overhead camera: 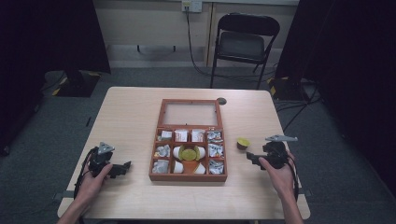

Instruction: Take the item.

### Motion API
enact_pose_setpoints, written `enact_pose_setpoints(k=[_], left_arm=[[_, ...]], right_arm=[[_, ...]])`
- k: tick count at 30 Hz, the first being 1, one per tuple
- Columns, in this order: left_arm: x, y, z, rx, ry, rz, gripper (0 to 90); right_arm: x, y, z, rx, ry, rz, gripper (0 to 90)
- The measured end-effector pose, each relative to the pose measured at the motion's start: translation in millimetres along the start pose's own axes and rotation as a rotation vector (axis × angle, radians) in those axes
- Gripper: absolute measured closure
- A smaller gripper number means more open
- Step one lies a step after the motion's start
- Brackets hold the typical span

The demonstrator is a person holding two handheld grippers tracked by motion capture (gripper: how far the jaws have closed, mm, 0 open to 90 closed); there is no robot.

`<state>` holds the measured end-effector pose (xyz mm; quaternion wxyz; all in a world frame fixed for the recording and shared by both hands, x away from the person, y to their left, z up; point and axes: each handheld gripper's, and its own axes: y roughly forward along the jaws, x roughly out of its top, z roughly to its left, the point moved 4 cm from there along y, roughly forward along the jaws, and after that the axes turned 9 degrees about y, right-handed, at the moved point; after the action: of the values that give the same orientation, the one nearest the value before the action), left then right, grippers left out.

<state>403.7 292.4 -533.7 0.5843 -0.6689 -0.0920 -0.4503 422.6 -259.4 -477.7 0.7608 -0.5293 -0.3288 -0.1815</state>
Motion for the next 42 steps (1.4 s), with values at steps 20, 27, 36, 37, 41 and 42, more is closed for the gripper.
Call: enact_pose_setpoints(k=[20, 27, 36, 37, 41, 42], left_arm=[[0.0, 0.0, 0.0, 0.000, -0.001, 0.000, 0.0], [0.0, 0.0, -0.1, -0.001, -0.001, 0.000, 0.0], [0.0, 0.0, -0.1, -0.001, -0.001, 0.001, 0.0], [0.0, 0.0, 0.0, 0.000, 0.000, 0.000, 0.0], [0.0, 0.0, 0.0, 0.000, 0.000, 0.000, 0.0], [0.0, 0.0, 0.0, 0.000, 0.000, 0.000, 0.0]], right_arm=[[-45.7, -25.3, -33.1, -0.089, 0.075, 0.016, 17.7], [-58.2, -25.7, -41.7, -0.155, 0.061, 0.039, 17.5], [-66.4, -21.6, -54.1, -0.232, 0.060, 0.023, 13.7], [-67.0, -20.8, -54.2, -0.236, 0.057, 0.010, 12.9], [-70.4, -18.2, -55.7, -0.233, 0.052, -0.049, 9.8], [-70.6, -18.4, -55.7, -0.234, 0.054, -0.049, 9.8]])
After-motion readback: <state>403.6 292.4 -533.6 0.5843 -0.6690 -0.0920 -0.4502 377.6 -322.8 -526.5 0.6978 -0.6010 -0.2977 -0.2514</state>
